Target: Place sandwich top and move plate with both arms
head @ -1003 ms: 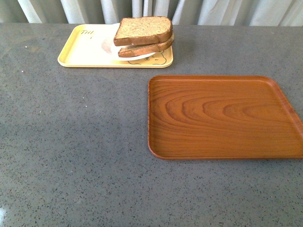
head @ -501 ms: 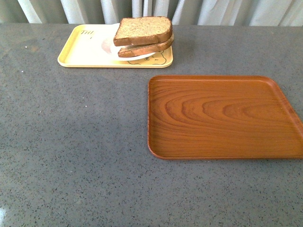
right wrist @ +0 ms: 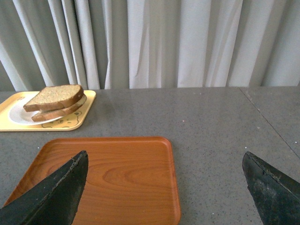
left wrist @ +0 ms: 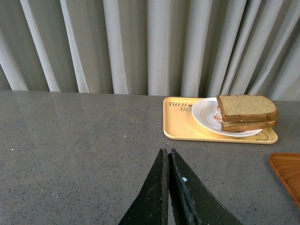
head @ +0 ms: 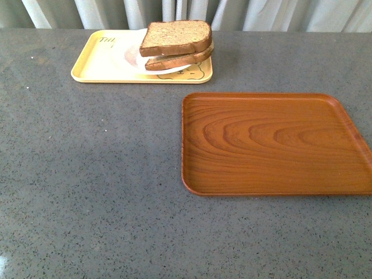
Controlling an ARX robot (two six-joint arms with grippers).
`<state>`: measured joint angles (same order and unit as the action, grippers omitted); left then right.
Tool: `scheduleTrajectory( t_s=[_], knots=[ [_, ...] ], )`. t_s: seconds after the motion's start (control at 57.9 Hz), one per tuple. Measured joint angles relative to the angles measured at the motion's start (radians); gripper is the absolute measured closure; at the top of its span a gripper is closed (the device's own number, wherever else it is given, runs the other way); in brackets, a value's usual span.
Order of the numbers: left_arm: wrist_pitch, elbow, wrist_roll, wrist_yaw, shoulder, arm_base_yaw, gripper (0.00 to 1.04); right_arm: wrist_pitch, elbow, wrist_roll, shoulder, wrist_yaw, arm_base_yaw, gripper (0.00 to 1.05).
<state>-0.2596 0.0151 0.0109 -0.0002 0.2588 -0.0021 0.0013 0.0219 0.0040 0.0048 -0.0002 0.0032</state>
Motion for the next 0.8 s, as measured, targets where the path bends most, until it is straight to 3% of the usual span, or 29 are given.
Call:
scheduleTrajectory(
  t_s=[0.346,0.449,0.795],
  knots=[
    [0.086,0.0,0.0,0.0,-0.087,0.0,1.03,0.0,0.0,0.0,0.0,0.0,0.0,0.09],
    [0.244,0.0,-0.001,0.0,-0.213,0.0,1.03,0.0,0.0,0.0,0.0,0.0,0.0,0.09],
    [0.26,0.0,-0.001,0.0,-0.243,0.001,1.03,0.0,0.0,0.0,0.0,0.0,0.0,0.09]
  ],
)
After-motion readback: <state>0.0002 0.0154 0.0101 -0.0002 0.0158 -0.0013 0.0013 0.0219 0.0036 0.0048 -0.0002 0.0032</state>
